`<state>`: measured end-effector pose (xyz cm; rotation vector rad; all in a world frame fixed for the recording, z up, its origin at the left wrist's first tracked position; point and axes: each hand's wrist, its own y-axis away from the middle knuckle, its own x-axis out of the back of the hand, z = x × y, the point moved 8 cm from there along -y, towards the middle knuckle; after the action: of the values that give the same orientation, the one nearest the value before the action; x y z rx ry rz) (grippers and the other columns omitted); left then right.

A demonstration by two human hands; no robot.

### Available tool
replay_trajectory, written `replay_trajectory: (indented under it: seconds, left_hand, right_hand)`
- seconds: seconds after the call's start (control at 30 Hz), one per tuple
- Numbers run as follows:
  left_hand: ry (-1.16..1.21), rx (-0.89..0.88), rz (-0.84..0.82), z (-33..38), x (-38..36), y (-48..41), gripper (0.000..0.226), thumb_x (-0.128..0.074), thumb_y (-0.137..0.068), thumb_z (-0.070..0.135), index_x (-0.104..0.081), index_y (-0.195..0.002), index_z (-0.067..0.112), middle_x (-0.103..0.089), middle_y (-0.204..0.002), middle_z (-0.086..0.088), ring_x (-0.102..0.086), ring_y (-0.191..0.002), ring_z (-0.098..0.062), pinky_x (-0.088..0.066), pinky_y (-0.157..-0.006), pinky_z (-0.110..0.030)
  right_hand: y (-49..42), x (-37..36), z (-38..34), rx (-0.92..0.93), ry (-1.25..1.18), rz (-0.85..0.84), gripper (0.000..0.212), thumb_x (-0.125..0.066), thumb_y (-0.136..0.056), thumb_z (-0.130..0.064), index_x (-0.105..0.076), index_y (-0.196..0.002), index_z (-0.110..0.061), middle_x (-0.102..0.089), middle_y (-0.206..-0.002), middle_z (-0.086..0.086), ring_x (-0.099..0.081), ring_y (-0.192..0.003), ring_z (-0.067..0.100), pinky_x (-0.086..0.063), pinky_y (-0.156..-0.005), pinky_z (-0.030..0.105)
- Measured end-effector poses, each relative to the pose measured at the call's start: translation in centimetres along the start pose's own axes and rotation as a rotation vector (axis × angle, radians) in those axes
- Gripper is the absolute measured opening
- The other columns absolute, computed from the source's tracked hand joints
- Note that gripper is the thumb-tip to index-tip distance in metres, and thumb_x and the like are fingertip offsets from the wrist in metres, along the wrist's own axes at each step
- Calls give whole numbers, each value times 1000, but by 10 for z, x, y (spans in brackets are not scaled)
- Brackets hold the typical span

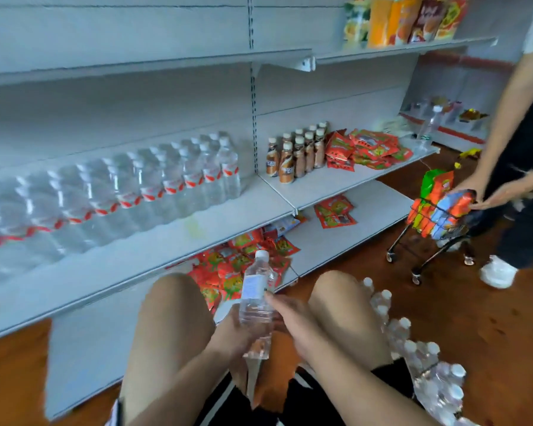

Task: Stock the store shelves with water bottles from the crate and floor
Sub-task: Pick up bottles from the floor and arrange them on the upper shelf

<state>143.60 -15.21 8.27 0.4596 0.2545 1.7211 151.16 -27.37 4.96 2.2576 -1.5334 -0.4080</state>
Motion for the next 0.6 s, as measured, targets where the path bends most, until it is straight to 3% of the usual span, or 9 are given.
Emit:
replay_trajectory:
  seconds: [0.07,0.17,0.3,0.4,0.5,0.6]
  left_hand:
    - [15,19,99,-10,24,12,21,-81,-71,26,-69,-87,29,-76,-74,15,-71,-69,0,-59,-78,-35]
    - [155,48,175,-21,52,37,25,-74,-67,14,-78,-91,19,-78,-90,-11,-71,-78,-22,-59,-84,-53]
    - [349,41,377,-34,90,73,42,-76,-65,6,-65,-106,1,-76,-92,-17,-73,-77,-29,-63,-69,-48]
    - [445,9,502,-40,112,98,57,-81,-60,3,-55,-111,2,-73,-95,-16,-74,-76,-28,-59,-59,-39]
    - [463,-68,590,-40,142,116,68,-87,-59,7,-56,-120,9,-71,-110,-18,-74,-94,-34,-61,-74,-47]
    - [433,-178,624,-20,170,131,64,-85,-63,12,-63,-122,19,-69,-118,-17,-66,-112,-39,-53,-96,-61]
  right_hand:
    - [2,-27,-5,9,13,-74,32,-79,-85,-35,-79,-96,-5,-78,-92,13,-74,-79,25,-60,-68,32]
    - [5,-68,-10,51,93,-177,10,-77,-88,-28,-80,-88,-18,-79,-85,-4,-74,-79,10,-54,-67,16]
    - [16,-122,-14,77,175,-355,5,-75,-89,-35,-78,-93,-32,-78,-96,-11,-72,-95,7,-57,-89,25]
    - [31,-153,-27,105,213,-481,9,-72,-92,-32,-73,-101,-36,-73,-89,-26,-67,-88,-10,-47,-77,7]
    - [35,-181,-48,163,241,-591,23,-73,-91,-25,-69,-113,-32,-73,-97,-23,-70,-94,-6,-48,-73,6]
    - [44,-207,-86,283,282,-689,23,-72,-93,-19,-69,-111,-33,-71,-94,-17,-71,-101,12,-58,-71,21]
